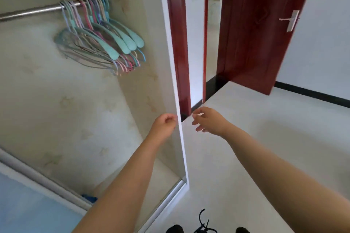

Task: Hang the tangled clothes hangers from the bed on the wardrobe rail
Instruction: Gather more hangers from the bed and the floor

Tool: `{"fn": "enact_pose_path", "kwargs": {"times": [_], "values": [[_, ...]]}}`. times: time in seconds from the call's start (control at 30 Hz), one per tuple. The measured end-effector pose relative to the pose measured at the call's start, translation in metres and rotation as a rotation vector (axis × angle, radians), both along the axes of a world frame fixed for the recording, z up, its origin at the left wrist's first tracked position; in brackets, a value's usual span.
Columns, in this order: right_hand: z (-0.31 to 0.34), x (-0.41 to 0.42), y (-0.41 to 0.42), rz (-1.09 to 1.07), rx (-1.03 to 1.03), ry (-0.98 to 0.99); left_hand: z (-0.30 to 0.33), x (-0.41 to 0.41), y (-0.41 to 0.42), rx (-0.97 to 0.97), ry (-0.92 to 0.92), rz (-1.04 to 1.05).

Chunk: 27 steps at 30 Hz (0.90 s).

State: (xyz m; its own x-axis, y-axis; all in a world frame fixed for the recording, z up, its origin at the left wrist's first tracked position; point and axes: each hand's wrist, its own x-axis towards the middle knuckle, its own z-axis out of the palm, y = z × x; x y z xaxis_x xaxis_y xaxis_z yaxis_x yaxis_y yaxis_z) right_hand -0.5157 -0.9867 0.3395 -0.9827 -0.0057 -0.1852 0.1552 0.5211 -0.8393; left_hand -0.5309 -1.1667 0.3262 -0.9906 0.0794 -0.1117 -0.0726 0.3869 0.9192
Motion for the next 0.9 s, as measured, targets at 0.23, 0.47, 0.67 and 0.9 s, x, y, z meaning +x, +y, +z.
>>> {"fn": "enact_pose_path", "kwargs": {"times": [0.23,0.47,0.67,0.9], "values": [[-0.060,0.157,0.192,-0.404,-0.165,-0.171,-0.061,0.091,0.213,0.019,-0.158,-0.338],[-0.086,0.303,0.338,-0.792,-0.203,-0.209,-0.088,0.194,0.392,0.013,-0.280,-0.696],[-0.106,0.390,0.417,-1.085,-0.315,-0.198,-0.103,0.241,0.511,-0.037,-0.293,-0.923],[-0.136,0.441,0.506,-1.382,-0.415,-0.170,-0.132,0.276,0.650,-0.090,-0.368,-1.161]]}}
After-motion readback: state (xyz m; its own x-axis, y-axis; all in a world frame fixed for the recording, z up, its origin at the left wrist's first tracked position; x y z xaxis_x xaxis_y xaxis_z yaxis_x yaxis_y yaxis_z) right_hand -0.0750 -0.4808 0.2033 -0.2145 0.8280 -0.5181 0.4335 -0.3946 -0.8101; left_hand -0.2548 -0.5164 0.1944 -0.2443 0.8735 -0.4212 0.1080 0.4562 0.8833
